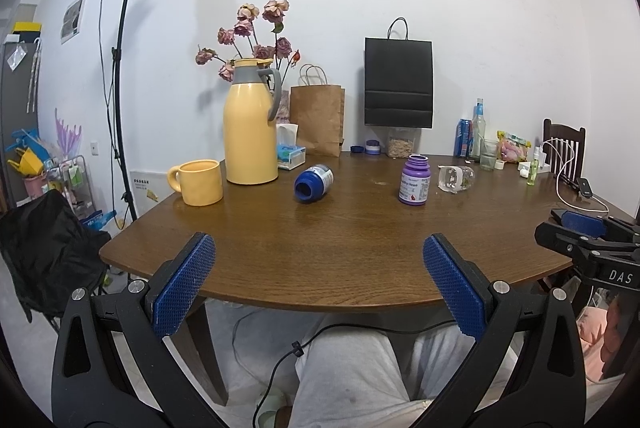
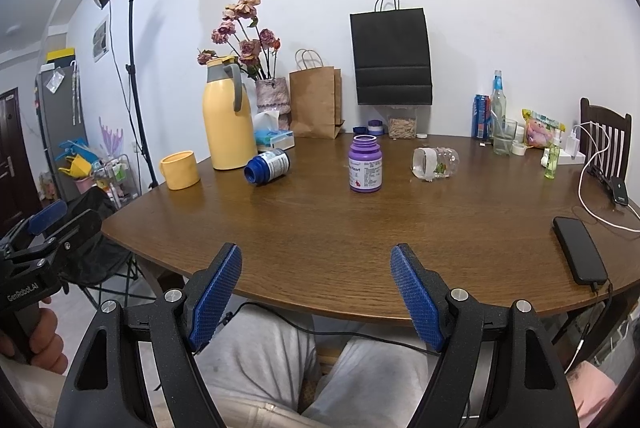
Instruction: Flip cup upright
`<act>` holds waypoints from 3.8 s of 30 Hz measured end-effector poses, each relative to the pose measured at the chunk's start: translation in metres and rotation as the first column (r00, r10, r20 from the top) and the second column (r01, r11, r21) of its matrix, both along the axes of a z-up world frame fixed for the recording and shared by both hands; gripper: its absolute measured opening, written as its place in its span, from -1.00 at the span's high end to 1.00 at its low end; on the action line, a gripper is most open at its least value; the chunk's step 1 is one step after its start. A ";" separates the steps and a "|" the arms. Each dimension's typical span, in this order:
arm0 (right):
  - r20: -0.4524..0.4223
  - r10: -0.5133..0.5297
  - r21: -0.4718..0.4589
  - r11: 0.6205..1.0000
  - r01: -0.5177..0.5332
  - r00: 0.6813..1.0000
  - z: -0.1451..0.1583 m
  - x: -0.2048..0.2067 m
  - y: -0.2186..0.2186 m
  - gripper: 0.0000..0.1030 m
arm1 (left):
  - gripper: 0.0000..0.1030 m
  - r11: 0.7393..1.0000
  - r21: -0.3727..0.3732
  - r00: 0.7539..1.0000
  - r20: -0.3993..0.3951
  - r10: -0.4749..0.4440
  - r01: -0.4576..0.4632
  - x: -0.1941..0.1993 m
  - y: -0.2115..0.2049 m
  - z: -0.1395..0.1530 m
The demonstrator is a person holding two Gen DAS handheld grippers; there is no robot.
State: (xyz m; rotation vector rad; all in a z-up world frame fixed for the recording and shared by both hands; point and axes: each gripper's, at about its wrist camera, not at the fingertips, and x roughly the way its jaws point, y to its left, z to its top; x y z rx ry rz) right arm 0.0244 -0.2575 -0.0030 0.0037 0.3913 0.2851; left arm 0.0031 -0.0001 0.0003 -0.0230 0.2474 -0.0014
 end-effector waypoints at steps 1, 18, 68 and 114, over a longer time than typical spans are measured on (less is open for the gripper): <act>0.003 -0.003 -0.001 1.000 0.003 1.000 0.000 0.003 0.001 -0.58 | -1.00 1.000 -0.001 1.000 0.014 0.007 -0.007 0.003 0.002 0.000; -0.075 0.133 0.019 0.991 -0.132 0.988 0.015 0.186 0.090 -0.58 | -1.00 0.992 -0.062 0.983 -0.154 0.099 -0.109 0.148 0.056 -0.006; -0.310 0.495 -0.217 0.795 -0.567 0.812 -0.058 0.274 0.142 -0.68 | -0.66 0.982 -0.180 0.853 -0.502 -0.143 0.059 0.335 0.018 -0.060; -0.319 0.610 0.372 0.785 -0.496 0.725 0.035 0.392 0.108 -0.69 | -0.17 0.969 -0.047 0.939 -0.239 -0.248 0.244 0.329 -0.002 0.006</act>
